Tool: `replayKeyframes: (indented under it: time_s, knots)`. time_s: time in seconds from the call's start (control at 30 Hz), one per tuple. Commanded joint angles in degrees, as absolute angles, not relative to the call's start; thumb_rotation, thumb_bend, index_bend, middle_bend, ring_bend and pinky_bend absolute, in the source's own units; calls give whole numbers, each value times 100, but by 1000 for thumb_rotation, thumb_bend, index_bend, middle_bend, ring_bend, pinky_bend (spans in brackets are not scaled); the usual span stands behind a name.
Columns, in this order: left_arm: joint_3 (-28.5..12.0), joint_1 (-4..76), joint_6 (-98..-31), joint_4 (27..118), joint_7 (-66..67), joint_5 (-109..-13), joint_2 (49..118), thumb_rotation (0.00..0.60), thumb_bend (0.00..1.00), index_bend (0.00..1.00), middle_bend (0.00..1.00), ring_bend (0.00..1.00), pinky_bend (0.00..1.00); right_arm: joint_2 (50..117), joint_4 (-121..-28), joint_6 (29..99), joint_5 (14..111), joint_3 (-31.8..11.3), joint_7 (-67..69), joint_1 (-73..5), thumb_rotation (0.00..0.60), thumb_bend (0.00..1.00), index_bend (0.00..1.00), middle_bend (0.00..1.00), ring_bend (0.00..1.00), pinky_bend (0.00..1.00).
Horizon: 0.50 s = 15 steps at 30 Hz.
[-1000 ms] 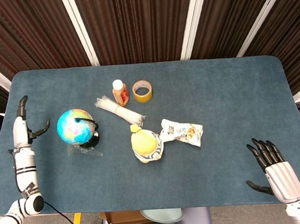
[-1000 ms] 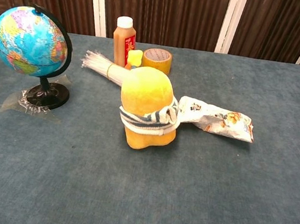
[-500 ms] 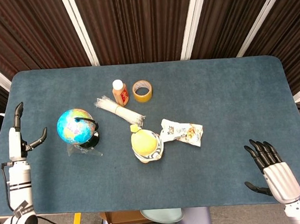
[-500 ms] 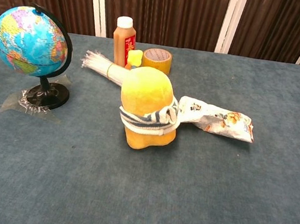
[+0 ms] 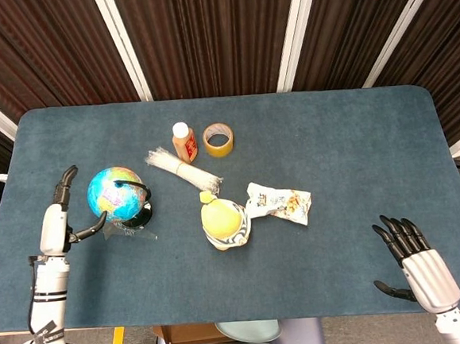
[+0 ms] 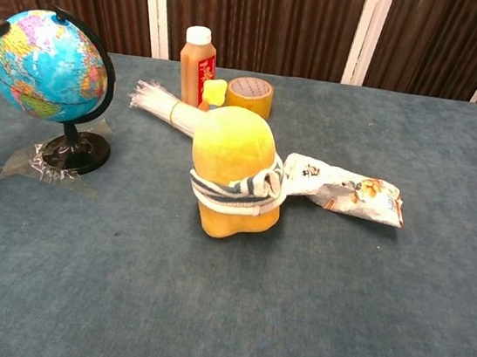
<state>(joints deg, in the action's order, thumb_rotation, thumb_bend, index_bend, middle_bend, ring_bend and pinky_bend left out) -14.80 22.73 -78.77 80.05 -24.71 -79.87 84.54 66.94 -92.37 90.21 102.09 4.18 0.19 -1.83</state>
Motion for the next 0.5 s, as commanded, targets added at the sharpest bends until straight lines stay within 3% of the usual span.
replayKeyframes:
  time_s: [0.03,0.5]
  knots:
    - [-1460,2389,-7958,7768,-2111,-8061,8714,535,289,0,0,0,0,6675,-9253,9018,10205,420,46,-190,600,121,0,0,0,0]
    - [-1520,2485,-7743,7473,-2166,-7817,8893,554,295,0,0,0,0,6646,-9247,9077,10212,421,107,-171,600,121,0,0,0,0]
